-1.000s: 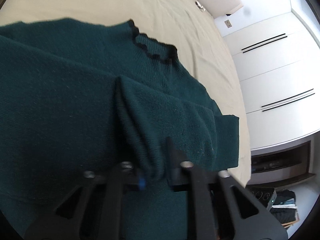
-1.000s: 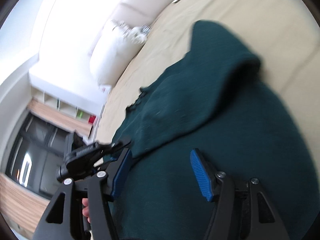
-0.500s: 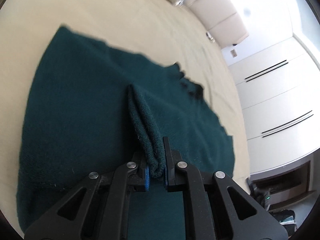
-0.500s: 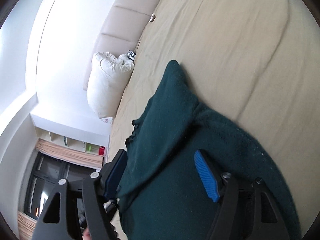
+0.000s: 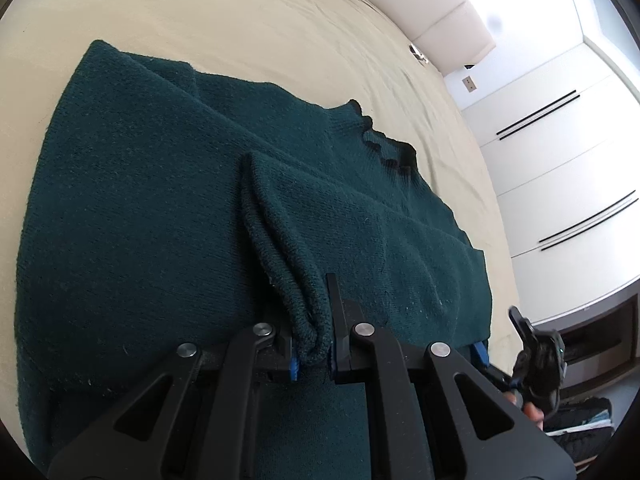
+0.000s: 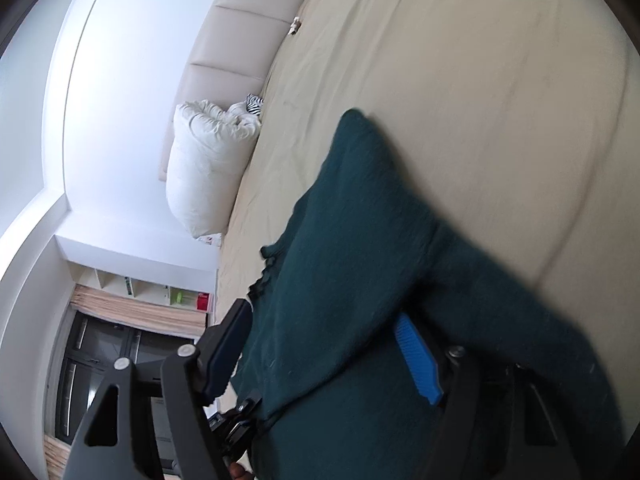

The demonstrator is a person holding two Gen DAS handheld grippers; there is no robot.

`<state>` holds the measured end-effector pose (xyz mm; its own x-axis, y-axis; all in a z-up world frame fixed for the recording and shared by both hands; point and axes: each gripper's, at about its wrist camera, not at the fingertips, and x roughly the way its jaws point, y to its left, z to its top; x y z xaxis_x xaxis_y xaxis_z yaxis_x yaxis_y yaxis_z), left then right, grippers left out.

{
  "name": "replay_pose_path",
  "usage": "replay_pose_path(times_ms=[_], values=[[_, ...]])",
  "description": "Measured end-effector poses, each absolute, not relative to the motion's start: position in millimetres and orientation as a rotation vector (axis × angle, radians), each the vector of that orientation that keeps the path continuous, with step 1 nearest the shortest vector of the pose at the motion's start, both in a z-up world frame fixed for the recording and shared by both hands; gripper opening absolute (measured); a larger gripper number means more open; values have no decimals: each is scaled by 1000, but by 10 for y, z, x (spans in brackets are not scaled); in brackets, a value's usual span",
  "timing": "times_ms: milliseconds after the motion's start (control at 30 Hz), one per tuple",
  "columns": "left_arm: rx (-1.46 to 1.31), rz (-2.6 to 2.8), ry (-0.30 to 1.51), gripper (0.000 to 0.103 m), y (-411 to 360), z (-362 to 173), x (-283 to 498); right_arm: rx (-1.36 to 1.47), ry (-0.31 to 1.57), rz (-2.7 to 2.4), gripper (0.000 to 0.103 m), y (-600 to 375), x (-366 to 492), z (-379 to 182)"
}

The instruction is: Fold small clothes

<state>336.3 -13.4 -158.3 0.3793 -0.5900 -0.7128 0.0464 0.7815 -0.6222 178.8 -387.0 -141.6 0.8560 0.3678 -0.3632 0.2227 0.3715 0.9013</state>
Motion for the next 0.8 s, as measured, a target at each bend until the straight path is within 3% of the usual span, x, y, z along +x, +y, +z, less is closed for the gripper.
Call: replay_pose_path(times_ms=[233,500,800], values=[[-591,-444,1121,8,-159,-1632,3401,1237,533,89,67,-4123,1788,-1414],[-586,-439,1157,9,-11,-1555,3283,1118,624,100,64,-3984,1683,-1327],[-313,-224,1033,13,10,-954,3148,974,573,85,69,-3963,1420,-801]])
